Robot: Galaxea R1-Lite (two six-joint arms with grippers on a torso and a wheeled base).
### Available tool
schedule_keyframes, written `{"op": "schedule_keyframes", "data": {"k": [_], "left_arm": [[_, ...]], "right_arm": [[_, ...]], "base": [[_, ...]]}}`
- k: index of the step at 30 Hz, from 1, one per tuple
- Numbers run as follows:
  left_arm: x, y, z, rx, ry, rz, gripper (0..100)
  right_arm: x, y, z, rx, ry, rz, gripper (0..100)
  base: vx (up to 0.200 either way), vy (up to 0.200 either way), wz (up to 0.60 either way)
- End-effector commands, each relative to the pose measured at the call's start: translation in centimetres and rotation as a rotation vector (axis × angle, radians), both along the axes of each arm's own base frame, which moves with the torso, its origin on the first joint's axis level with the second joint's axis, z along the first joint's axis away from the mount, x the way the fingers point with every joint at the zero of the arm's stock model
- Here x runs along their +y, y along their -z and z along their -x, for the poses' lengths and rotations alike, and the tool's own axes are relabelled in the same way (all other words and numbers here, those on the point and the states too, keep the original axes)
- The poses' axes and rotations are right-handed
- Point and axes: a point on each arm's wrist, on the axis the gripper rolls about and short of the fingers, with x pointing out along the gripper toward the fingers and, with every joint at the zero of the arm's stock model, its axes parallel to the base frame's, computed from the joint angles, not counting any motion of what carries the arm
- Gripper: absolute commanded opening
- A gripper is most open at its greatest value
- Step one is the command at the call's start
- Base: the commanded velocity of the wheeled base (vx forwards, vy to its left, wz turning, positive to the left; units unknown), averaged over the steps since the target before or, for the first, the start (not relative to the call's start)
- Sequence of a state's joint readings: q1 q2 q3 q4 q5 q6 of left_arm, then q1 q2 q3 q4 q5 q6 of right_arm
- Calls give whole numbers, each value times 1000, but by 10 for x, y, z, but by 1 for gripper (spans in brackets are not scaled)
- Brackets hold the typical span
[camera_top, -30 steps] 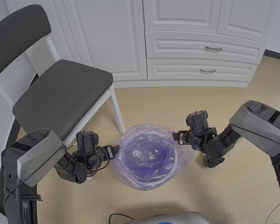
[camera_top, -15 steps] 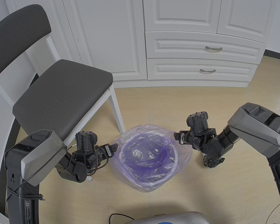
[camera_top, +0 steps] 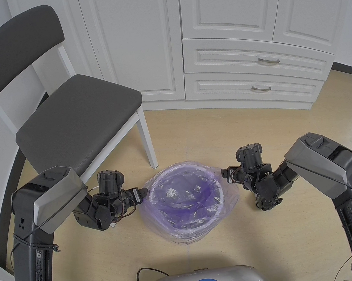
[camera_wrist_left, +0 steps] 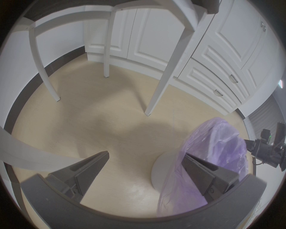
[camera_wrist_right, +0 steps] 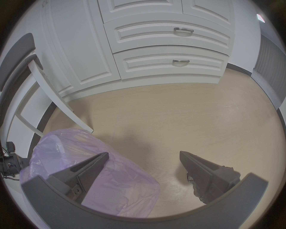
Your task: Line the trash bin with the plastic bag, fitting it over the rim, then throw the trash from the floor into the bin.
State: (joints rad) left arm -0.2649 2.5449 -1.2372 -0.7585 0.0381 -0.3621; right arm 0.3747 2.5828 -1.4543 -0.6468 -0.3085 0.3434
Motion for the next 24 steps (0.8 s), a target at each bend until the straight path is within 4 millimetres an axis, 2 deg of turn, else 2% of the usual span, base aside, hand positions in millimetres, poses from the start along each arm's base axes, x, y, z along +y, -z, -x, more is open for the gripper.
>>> {"op": "schedule_keyframes", "data": {"k": [1, 4, 7, 8, 11, 13, 20, 24], "left_arm": [[1, 5, 0, 13, -3, -4, 100], [-1, -4, 4, 4, 4, -3, 100], [0, -28, 13, -23, 14, 2, 100], [0, -28, 13, -23, 14, 2, 100], [3, -57, 25, -67, 28, 1, 100], [6, -67, 33, -74, 45, -28, 100], [7, -81, 52, -85, 98, -100, 100], [-9, -85, 72, -75, 168, -125, 100]], "right_arm": [[0, 4, 0, 6, 0, 2, 100], [0, -1, 1, 0, -1, -2, 100], [2, -22, 8, -26, -8, -13, 100], [2, -22, 8, -26, -8, -13, 100], [7, -49, 21, -53, -22, -18, 100], [7, -56, 30, -46, -34, -3, 100], [15, -82, 64, 89, -86, 73, 100], [17, -87, 85, 128, -118, 113, 100]], "base": [[0, 0, 0], [0, 0, 0], [0, 0, 0], [0, 0, 0], [0, 0, 0], [0, 0, 0], [0, 0, 0], [0, 0, 0]]}}
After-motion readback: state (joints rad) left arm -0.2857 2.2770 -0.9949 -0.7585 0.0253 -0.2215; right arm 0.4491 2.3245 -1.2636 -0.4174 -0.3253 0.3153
